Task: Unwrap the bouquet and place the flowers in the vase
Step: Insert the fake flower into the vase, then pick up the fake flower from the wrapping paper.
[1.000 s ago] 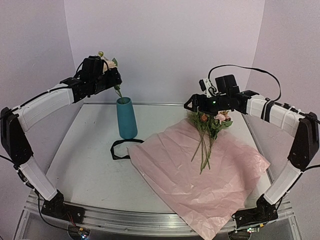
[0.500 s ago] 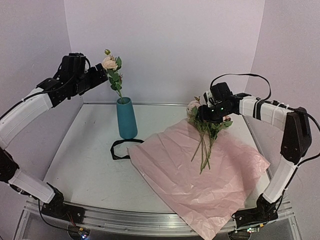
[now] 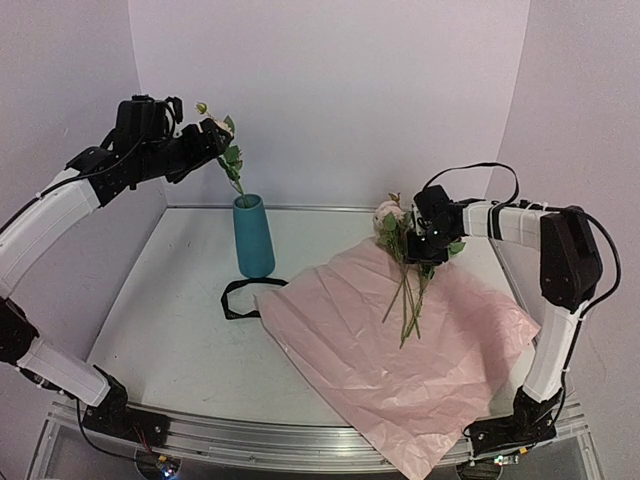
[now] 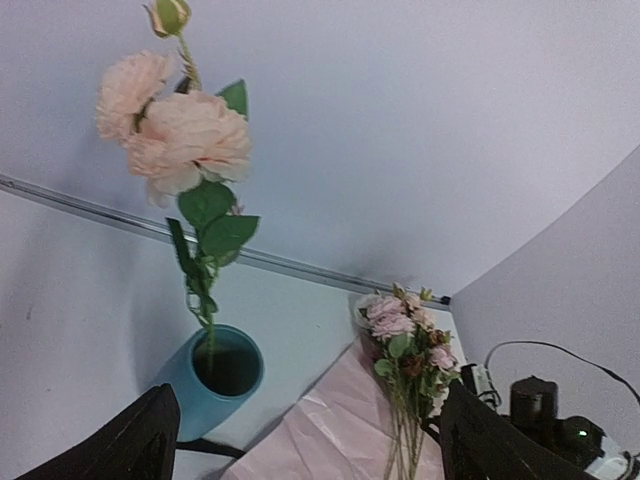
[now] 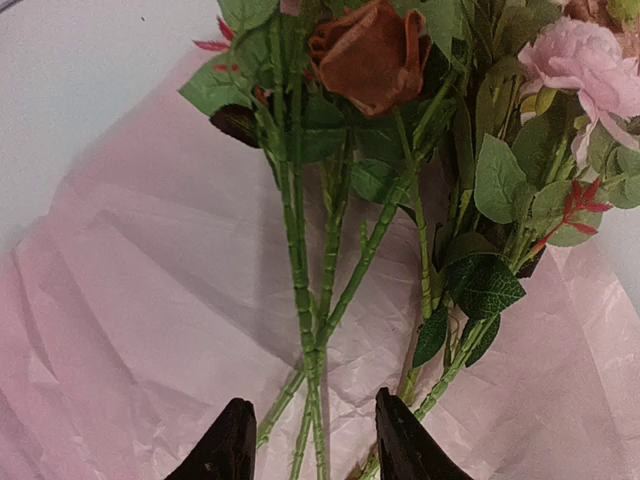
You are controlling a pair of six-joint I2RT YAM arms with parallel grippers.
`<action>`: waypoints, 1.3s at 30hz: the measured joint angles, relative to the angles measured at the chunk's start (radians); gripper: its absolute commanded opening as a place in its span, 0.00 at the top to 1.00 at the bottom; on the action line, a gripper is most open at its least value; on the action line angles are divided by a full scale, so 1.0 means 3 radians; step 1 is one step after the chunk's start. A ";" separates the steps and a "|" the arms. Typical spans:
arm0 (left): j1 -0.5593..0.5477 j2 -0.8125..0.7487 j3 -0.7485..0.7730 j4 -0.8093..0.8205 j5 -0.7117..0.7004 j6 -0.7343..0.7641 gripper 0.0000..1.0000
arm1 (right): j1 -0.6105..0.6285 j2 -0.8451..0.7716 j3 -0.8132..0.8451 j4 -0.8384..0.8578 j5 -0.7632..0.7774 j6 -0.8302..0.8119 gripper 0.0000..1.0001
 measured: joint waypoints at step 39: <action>-0.0051 0.0550 0.0320 0.0060 0.0937 -0.0155 0.10 | -0.0014 0.0615 0.0279 -0.0051 -0.0215 -0.0100 0.82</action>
